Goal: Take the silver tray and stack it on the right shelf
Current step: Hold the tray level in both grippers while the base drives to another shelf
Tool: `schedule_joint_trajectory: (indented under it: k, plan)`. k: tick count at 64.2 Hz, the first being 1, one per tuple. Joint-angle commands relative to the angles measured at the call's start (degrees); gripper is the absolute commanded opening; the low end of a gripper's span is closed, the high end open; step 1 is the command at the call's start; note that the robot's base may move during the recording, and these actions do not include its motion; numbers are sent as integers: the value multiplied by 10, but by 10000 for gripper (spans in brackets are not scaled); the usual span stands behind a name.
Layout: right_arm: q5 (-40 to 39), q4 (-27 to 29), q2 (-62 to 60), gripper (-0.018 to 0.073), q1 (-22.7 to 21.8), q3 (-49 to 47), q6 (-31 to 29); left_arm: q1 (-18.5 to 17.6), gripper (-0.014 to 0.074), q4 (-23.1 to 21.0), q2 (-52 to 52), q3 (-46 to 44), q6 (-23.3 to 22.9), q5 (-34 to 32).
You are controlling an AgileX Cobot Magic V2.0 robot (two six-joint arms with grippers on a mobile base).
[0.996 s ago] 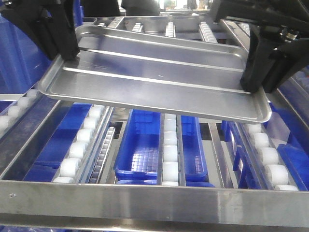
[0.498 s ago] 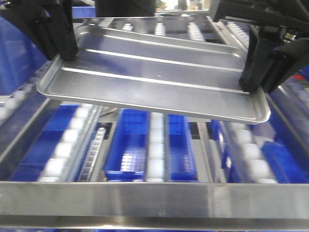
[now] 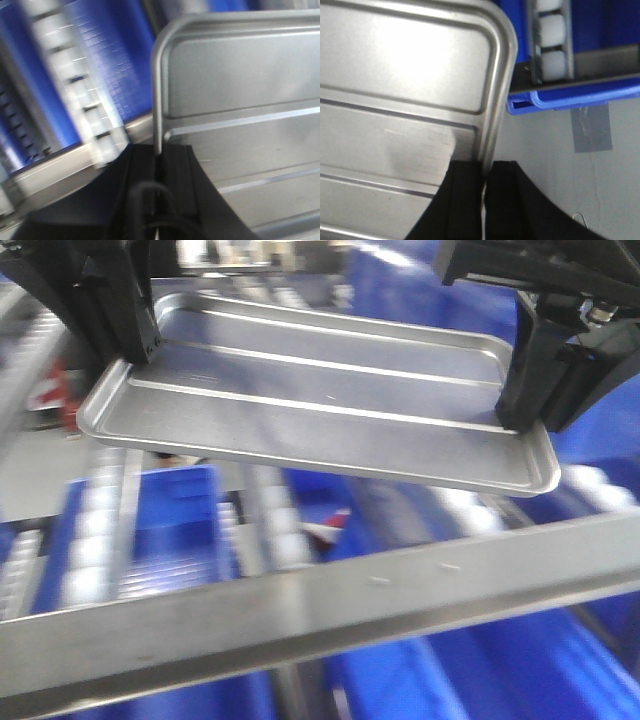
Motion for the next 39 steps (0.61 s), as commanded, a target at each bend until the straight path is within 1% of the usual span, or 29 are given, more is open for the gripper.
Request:
schedule_joint_trajectory:
  k: [1, 39]
  plan:
    - [-18, -15, -21, 57, 0, -15, -14, -5, -95, 8, -25, -20, 4, -16]
    - [-18, -15, -21, 57, 0, -15, -14, -5, -95, 8, -25, -20, 4, -16]
